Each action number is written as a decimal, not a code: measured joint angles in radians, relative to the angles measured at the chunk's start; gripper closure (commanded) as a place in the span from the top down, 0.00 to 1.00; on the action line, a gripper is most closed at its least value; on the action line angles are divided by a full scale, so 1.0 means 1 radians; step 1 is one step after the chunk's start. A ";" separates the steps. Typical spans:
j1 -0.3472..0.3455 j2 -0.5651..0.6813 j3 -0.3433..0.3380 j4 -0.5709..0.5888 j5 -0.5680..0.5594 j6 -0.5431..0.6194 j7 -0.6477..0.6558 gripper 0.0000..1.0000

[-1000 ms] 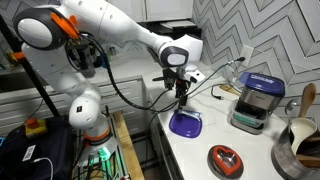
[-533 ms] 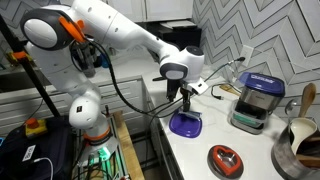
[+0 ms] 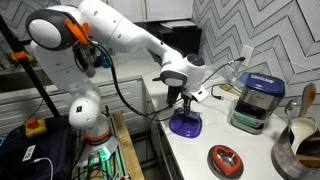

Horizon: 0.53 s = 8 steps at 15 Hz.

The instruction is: Put the blue packet on the silver plate on the right

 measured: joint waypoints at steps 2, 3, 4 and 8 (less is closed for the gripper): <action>0.000 0.007 0.000 -0.002 0.022 0.005 -0.012 0.59; 0.000 0.011 0.000 -0.003 0.033 0.010 -0.017 0.58; 0.000 0.017 0.000 -0.003 0.045 0.015 -0.025 0.48; 0.000 0.037 0.000 -0.004 0.072 0.036 -0.040 0.12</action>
